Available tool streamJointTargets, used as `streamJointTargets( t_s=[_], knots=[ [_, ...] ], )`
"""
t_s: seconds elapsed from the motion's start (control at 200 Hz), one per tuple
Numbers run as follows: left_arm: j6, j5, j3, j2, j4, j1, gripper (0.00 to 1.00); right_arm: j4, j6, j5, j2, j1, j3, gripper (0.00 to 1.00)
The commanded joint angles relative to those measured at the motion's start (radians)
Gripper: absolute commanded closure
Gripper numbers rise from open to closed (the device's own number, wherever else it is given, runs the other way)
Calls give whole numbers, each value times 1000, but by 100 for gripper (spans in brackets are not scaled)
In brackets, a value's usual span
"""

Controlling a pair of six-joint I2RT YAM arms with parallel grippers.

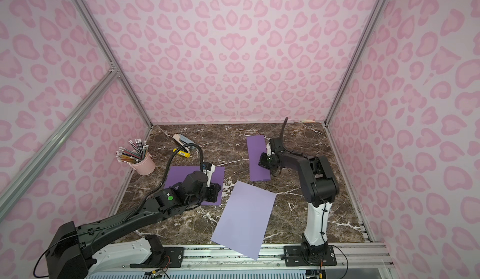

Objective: Fold the rectangular paper in half along the long edge
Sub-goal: Move the paper to the center of the board, then adjust the paper at the center of the board.

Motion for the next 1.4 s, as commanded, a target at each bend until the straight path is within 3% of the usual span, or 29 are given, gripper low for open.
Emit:
streamJointTargets(
  t_s=[0.0, 0.24, 0.405, 0.62, 0.825, 0.94, 1.135, 1.395],
  knots=[
    [0, 5, 9, 9, 28, 3, 96, -65, 0, 48, -68, -80, -70, 100],
    [13, 31, 26, 54, 43, 2, 96, -98, -38, 61, -109, -223, -74, 100],
    [12, 18, 23, 56, 45, 1, 96, -104, -65, -3, -229, -217, -90, 100],
    [11, 15, 31, 65, 52, 2, 96, -176, -53, 20, -493, -16, -224, 100],
    [10, 9, 36, 69, 53, 2, 96, -135, 87, 82, -570, 274, -439, 100],
    [10, 11, 32, 72, 55, 2, 96, -102, 169, 122, -606, 366, -501, 100],
    [8, 25, 36, 107, 73, 2, 96, -81, 180, 170, -521, 406, -516, 100],
    [2, 44, 28, 109, 93, 0, 96, -80, 116, 254, -401, 381, -431, 100]
  ],
)
